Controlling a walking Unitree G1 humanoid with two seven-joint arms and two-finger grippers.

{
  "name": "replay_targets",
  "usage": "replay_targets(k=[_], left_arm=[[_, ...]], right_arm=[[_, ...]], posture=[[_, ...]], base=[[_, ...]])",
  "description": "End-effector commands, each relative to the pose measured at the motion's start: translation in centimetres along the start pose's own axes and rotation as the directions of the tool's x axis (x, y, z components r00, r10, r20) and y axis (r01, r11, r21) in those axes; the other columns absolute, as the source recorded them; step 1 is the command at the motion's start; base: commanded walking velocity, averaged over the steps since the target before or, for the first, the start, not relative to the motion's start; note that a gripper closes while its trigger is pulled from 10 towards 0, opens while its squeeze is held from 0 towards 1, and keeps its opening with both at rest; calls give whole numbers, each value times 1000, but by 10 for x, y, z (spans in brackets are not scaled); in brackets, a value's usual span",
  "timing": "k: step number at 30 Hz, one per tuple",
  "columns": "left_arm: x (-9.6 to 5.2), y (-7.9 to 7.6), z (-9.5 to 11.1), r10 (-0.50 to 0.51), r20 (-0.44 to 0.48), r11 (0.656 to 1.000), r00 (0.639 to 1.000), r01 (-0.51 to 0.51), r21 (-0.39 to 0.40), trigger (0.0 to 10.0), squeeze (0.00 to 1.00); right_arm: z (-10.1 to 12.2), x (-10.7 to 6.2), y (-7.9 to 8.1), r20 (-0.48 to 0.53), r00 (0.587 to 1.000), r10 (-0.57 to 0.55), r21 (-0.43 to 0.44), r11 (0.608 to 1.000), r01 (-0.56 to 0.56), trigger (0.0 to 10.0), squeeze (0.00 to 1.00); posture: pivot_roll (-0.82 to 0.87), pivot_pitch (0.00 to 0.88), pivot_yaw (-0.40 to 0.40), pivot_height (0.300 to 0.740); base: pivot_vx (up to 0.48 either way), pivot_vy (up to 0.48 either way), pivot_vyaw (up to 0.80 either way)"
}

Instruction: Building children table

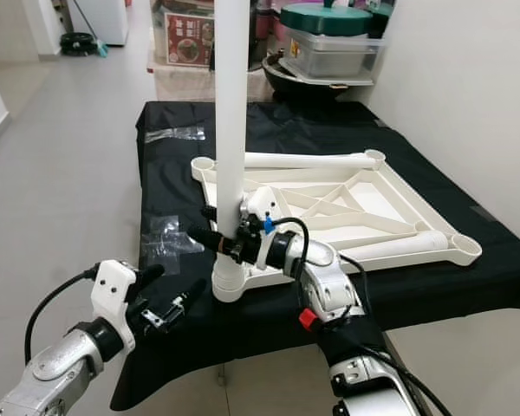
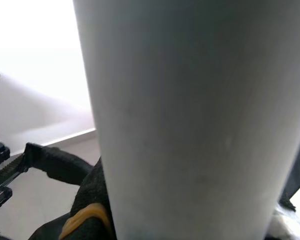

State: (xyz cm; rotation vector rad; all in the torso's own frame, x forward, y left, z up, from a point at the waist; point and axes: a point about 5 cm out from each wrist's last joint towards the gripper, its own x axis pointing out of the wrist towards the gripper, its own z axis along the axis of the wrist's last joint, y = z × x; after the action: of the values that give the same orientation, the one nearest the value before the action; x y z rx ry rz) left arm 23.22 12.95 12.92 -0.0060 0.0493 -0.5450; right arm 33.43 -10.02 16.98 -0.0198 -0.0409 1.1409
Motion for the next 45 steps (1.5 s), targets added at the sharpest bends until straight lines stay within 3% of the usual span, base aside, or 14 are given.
replay_targets(k=[1, 5, 6, 11, 19, 27, 29, 32, 37, 45], left_arm=[[-4, 1, -2, 17, -3, 1000, 1000, -17, -9, 10000, 0], [-5, 2, -2, 22, 0, 1000, 1000, -22, -18, 10000, 0], [-8, 1, -1, 22, 3, 999, 1000, -22, -30, 10000, 0], [-11, 0, -1, 11, -1, 999, 1000, -11, -36, 10000, 0], [-10, -1, 1, 1, 7, 999, 1000, 0, -42, 10000, 0], [-17, -11, 0, -111, -24, 994, 994, 111, 2, 10000, 0], [-22, -19, -3, -217, -72, 976, 973, 219, 15, 10000, 0], [-24, -20, -3, -249, -89, 968, 964, 252, 16, 10000, 0], [-28, -12, -17, -222, -206, 973, 953, 230, 18, 10000, 0], [-33, -14, -26, -206, -239, 978, 949, 208, -17, 10000, 0]], right_arm=[[-23, 3, 7, -32, 998, 55, 121, 991, -51, 10000, 0], [-21, 4, 6, 7, 998, 54, 138, 989, -55, 10000, 0], [-21, 4, 9, 49, 995, 85, 141, 986, -91, 10000, 0], [-24, 5, 17, 57, 984, 169, 128, 976, -175, 10000, 0], [-25, 4, 10, 69, 982, 175, 119, 976, -182, 10000, 0], [-26, 4, 7, 71, 984, 162, 110, 979, -169, 10000, 0], [-24, 4, 3, 64, 986, 154, 97, 982, -160, 10000, 0], [-23, 4, 1, 61, 987, 149, 89, 984, -155, 10000, 0], [-14, 5, -9, 64, 991, 120, 55, 991, -123, 10000, 0], [-9, 4, -9, 76, 989, 130, 39, 990, -133, 10000, 0]], posture=[[101, 0, -139, 740], [106, 0, -142, 740], [115, 0, -134, 740], [116, 0, -129, 740], [116, 0, -125, 740], [115, 0, -120, 740], [112, 0, -117, 740], [111, 0, -117, 740], [106, 0, -110, 740], [104, 0, -105, 740]], base=[[0, 0, 0], [0, 0, 0], [0, 0, 0], [0, 0, 0], [0, 0, 0], [0, 0, 0], [0, 0, 0], [0, 0, 0], [0, 0, 0], [0, 0, 0]])
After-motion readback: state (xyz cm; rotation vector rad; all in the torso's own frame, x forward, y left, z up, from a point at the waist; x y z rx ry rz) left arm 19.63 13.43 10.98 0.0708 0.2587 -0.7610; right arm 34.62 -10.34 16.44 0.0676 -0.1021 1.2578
